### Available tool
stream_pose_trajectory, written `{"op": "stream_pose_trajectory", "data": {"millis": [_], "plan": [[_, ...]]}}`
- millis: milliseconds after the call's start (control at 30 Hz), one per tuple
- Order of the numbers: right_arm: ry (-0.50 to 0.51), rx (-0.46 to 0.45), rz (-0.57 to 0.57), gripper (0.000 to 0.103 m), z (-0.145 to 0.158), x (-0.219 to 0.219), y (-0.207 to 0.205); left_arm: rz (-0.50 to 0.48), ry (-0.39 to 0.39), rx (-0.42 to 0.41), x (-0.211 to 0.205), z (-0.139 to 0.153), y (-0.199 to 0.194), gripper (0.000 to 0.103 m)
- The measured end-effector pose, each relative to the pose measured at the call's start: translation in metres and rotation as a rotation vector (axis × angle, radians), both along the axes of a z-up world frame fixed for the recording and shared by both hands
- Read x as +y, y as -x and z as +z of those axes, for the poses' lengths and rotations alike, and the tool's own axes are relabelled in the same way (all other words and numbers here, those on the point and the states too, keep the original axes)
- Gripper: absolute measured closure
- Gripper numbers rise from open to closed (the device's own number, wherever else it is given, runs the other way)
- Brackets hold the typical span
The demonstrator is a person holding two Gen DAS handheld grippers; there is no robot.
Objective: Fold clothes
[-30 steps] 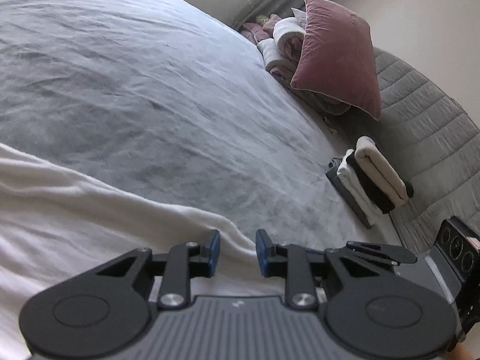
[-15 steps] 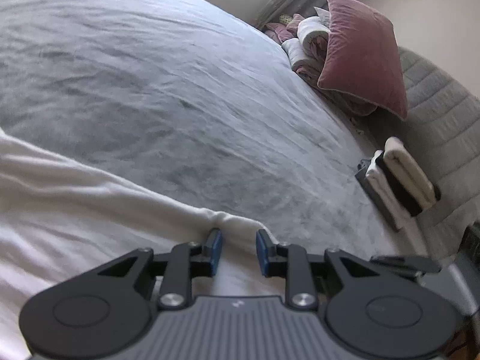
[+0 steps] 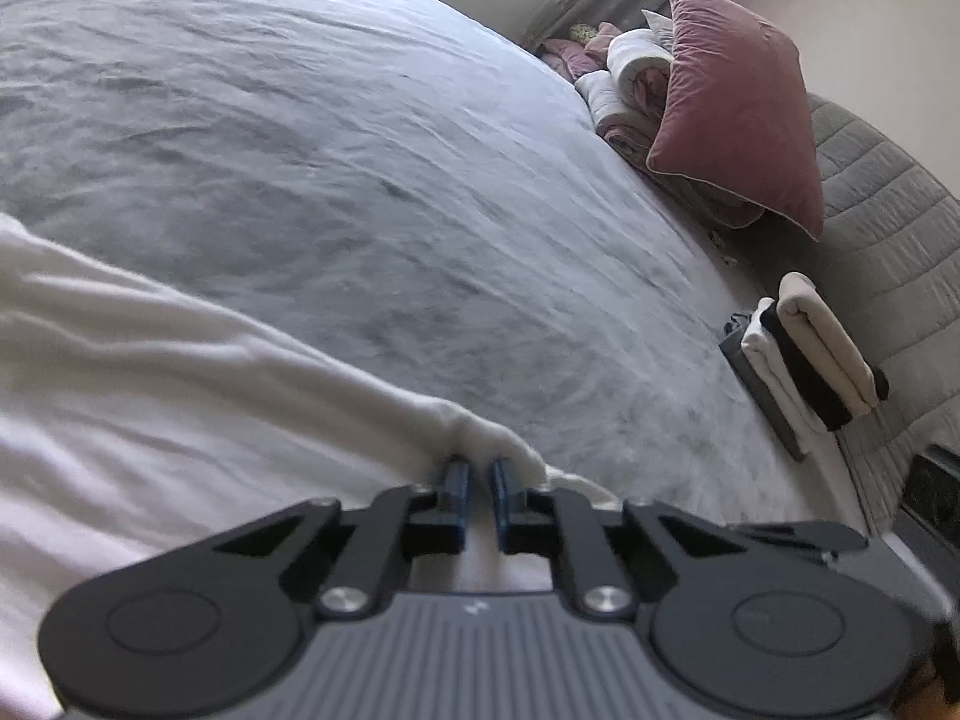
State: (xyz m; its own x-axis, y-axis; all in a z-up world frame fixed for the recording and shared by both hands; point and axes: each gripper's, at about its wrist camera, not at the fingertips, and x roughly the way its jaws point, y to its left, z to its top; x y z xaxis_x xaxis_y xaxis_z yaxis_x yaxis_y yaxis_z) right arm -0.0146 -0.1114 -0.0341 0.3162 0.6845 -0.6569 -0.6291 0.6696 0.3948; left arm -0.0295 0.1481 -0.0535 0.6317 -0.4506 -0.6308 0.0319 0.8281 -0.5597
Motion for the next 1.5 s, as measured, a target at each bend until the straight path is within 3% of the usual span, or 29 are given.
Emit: {"op": "stream_pose_trajectory", "data": {"millis": [67, 233, 433, 667, 867, 1100, 1167, 1333, 1500], "plan": [[-0.098, 0.098, -0.05, 0.061, -0.005, -0.01, -0.011, -0.01, 0.005, -0.001, 0.006, -0.003, 0.003, 0.099], [-0.298, 0.355, -0.173, 0.058, -0.022, -0.026, -0.038, -0.042, 0.016, -0.017, 0.015, -0.009, 0.011, 0.1], [-0.369, 0.472, -0.208, 0.058, -0.031, -0.007, -0.046, -0.073, -0.003, -0.04, 0.018, -0.009, 0.022, 0.1], [-0.428, 0.543, -0.245, 0.056, -0.035, 0.031, -0.051, -0.092, -0.011, -0.041, 0.02, -0.007, 0.027, 0.1], [-0.471, 0.521, -0.355, 0.056, -0.032, 0.024, -0.059, -0.098, -0.003, -0.032, 0.023, -0.005, 0.031, 0.1], [-0.357, 0.498, -0.349, 0.079, -0.029, 0.042, -0.063, -0.102, 0.015, -0.028, 0.028, -0.005, 0.034, 0.1], [-0.283, 0.424, -0.347, 0.096, -0.021, 0.051, -0.061, -0.105, 0.017, -0.031, 0.029, -0.004, 0.034, 0.1], [-0.163, 0.144, -0.391, 0.098, 0.0, 0.065, -0.044, -0.117, -0.005, -0.036, 0.03, 0.001, 0.038, 0.099], [-0.045, 0.044, -0.369, 0.098, -0.009, 0.072, -0.042, -0.108, -0.012, -0.025, 0.035, 0.004, 0.042, 0.097]]}}
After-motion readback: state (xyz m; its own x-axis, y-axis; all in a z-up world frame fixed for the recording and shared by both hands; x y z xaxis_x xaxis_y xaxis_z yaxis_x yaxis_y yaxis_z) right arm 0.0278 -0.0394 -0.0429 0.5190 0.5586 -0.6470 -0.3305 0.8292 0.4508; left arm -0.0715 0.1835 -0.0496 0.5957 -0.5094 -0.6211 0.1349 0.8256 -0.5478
